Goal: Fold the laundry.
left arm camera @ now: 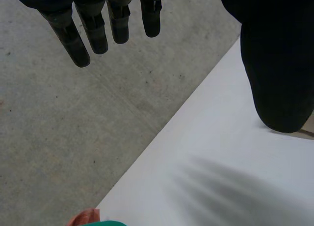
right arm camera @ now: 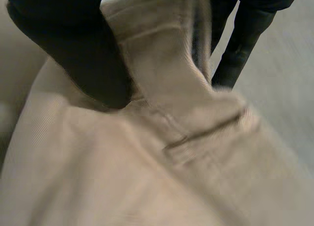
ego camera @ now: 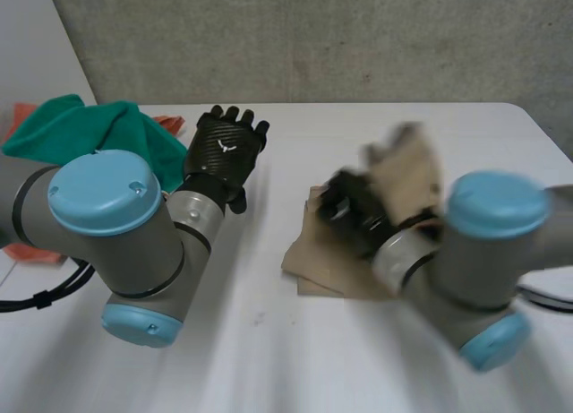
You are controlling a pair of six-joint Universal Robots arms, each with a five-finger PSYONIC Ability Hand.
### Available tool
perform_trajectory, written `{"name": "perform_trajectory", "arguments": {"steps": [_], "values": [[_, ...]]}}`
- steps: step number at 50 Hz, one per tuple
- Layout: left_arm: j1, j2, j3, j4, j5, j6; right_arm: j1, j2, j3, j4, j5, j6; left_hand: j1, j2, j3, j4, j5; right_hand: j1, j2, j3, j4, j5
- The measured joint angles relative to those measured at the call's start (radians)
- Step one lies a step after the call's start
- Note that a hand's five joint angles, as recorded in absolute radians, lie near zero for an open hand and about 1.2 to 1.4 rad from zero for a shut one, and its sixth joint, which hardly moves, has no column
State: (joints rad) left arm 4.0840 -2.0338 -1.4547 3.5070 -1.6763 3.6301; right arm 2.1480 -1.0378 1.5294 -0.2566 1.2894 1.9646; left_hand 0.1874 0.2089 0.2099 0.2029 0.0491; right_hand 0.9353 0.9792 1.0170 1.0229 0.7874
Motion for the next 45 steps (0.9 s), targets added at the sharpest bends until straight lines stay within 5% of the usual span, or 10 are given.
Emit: {"name": "perform_trajectory", "arguments": {"steps": [5,9,18,22,35,45], "values": [[0.003,0.009,0.009,0.003,0.001,-0.010,0.084,0.068,-0.021,0.006,-0.048,-0.041,0.000,0.000,0.000,0.000,0.000,-0.694,-0.730,-0.751,-0.759,-0.692],[0.005,0.009,0.038,0.006,0.003,-0.012,0.077,0.027,-0.024,0.009,-0.039,0.071,0.000,0.000,0.000,0.000,0.000,-0.713,-0.767,-0.809,-0.816,-0.737],[-0.007,-0.022,0.219,0.003,0.006,-0.080,-0.087,-0.266,0.013,0.051,-0.007,0.814,0.000,0.000,0.000,0.000,0.000,-0.713,-0.767,-0.809,-0.817,-0.744],[-0.041,-0.079,0.319,-0.012,0.016,-0.132,-0.198,-0.333,0.016,0.147,0.018,0.966,0.000,0.000,0.000,0.000,0.000,-0.713,-0.767,-0.809,-0.817,-0.744],[-0.199,-0.345,0.588,-0.254,0.048,-0.182,-0.288,-0.101,-0.221,0.389,0.055,0.917,0.000,0.000,0.000,0.000,0.000,-0.713,-0.767,-0.809,-0.817,-0.744],[-0.211,-0.440,0.660,-0.441,0.038,-0.250,-0.286,0.133,-0.451,0.557,-0.008,0.922,0.000,0.000,0.000,0.000,0.000,-0.713,-0.767,-0.809,-0.817,-0.744]]}}
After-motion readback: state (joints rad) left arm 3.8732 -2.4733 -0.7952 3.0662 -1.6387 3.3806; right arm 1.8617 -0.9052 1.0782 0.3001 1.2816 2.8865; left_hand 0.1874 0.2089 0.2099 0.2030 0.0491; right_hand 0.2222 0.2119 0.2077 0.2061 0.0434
